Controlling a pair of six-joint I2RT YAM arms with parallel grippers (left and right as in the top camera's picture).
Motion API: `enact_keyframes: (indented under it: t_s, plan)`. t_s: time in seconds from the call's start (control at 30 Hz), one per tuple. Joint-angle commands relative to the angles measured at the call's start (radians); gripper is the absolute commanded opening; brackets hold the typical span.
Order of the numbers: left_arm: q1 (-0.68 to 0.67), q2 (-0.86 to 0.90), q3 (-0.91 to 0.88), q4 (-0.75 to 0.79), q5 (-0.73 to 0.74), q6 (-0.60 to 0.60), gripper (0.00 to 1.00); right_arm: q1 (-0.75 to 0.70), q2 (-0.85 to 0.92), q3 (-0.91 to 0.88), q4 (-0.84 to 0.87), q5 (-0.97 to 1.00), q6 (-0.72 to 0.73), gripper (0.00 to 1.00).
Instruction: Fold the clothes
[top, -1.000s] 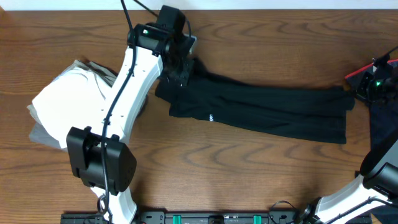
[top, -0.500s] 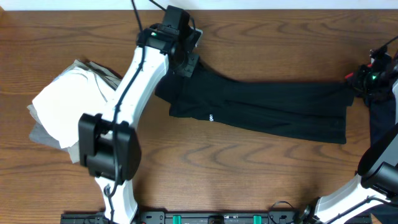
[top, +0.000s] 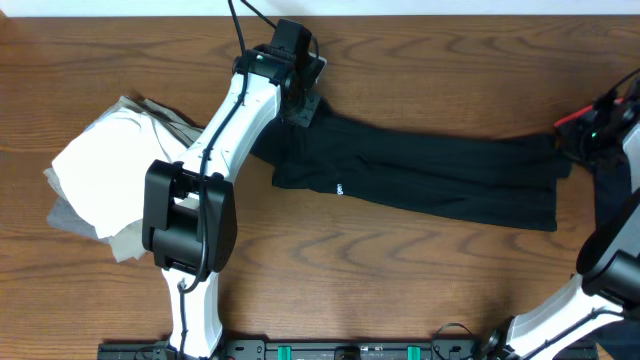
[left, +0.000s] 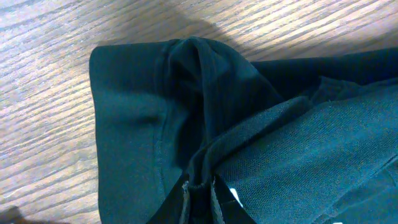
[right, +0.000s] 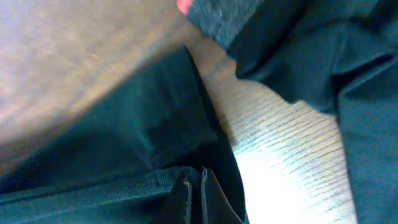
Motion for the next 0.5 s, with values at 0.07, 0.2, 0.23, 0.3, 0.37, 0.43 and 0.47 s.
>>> enact_keyframes:
  t_s: [0.07, 0.2, 0.23, 0.3, 0.37, 0.43, 0.47]
  plan:
    - [0.005, 0.004, -0.003, 0.008, -0.025, 0.021, 0.12, 0.001, 0.063, -0.013, 0.026, 0.022, 0.024, 0.02]
    - [0.006, 0.005, -0.003, 0.034, -0.026, 0.021, 0.17, 0.001, 0.073, -0.013, 0.056, 0.018, 0.039, 0.11]
    - [0.006, 0.005, -0.003, 0.043, -0.026, 0.020, 0.17, 0.001, 0.074, -0.013, 0.060, 0.018, 0.044, 0.15]
    - [0.006, 0.005, -0.003, 0.053, -0.026, 0.020, 0.16, 0.001, 0.074, -0.013, 0.062, 0.018, 0.046, 0.33]
    - [0.006, 0.005, -0.003, 0.055, -0.027, 0.020, 0.29, -0.002, 0.074, -0.013, 0.065, 0.018, 0.046, 0.46]
    - [0.010, 0.004, -0.002, 0.054, -0.059, 0.005, 0.40, -0.011, 0.074, -0.011, 0.062, 0.012, 0.047, 0.51]
    - [0.013, 0.004, 0.002, 0.051, -0.081, -0.019, 0.49, -0.021, 0.074, -0.011, 0.058, -0.005, 0.049, 0.52]
